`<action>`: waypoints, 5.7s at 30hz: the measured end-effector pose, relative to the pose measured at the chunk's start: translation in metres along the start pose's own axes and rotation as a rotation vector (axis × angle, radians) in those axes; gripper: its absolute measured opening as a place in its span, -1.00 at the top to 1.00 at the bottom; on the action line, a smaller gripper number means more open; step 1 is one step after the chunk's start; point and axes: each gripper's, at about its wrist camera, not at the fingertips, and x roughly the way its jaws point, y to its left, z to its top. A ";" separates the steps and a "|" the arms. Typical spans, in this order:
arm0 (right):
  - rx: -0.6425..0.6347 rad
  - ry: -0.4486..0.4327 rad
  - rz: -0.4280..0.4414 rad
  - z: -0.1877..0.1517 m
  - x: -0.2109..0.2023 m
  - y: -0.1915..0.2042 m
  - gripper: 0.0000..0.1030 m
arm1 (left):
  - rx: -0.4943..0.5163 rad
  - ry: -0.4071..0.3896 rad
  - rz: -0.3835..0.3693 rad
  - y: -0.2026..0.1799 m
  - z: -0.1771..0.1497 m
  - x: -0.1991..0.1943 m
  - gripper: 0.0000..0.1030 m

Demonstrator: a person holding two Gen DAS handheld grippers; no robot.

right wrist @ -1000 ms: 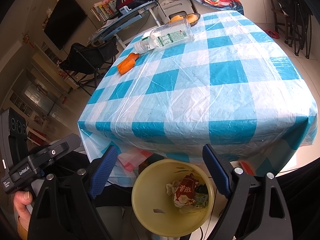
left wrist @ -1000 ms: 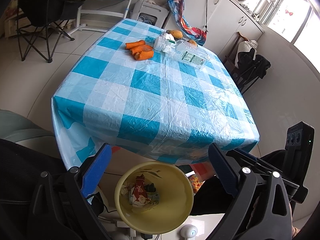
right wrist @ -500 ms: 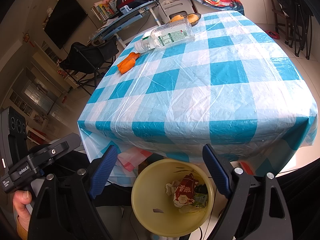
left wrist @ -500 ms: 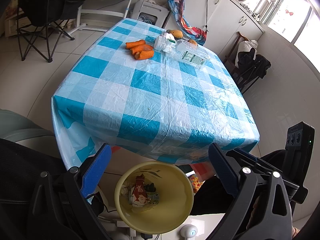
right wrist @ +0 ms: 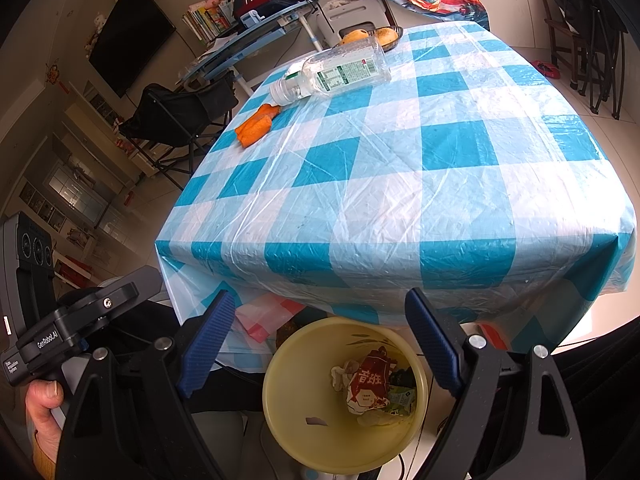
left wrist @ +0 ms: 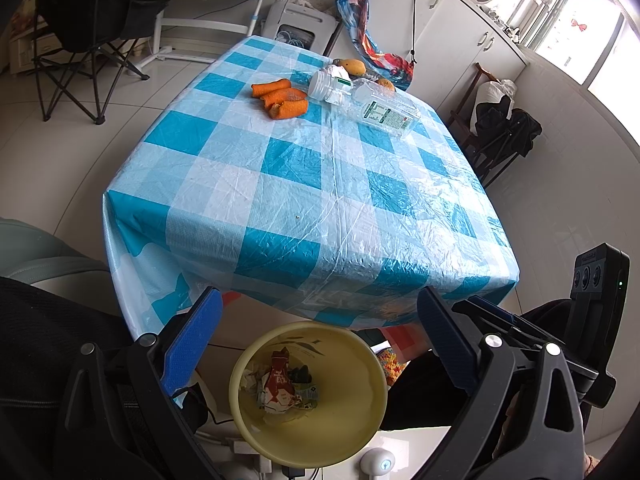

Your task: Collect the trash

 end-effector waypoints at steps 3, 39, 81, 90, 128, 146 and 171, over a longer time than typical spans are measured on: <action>-0.001 0.000 0.000 0.000 0.000 -0.001 -0.62 | 0.000 0.001 0.000 0.000 0.000 0.000 -0.83; 0.010 -0.008 0.014 0.002 -0.002 0.001 -0.62 | -0.062 -0.053 -0.011 0.008 0.000 -0.006 -0.84; -0.738 0.129 -0.205 0.233 0.131 0.036 -0.73 | 0.213 0.082 0.060 -0.004 0.178 0.134 -0.20; -0.640 0.225 -0.135 0.228 0.155 0.013 -0.62 | 0.262 0.137 0.131 -0.005 0.179 0.152 -0.12; -0.282 0.139 0.078 0.102 0.052 0.004 -0.08 | 0.146 0.042 0.013 -0.011 0.102 0.061 0.65; -0.384 0.291 0.227 -0.015 0.015 0.052 -0.08 | -0.034 -0.158 -0.038 0.022 0.075 -0.019 0.65; -0.295 0.015 0.068 -0.009 -0.013 0.041 -0.52 | 0.120 0.085 -0.061 -0.018 0.013 0.011 0.64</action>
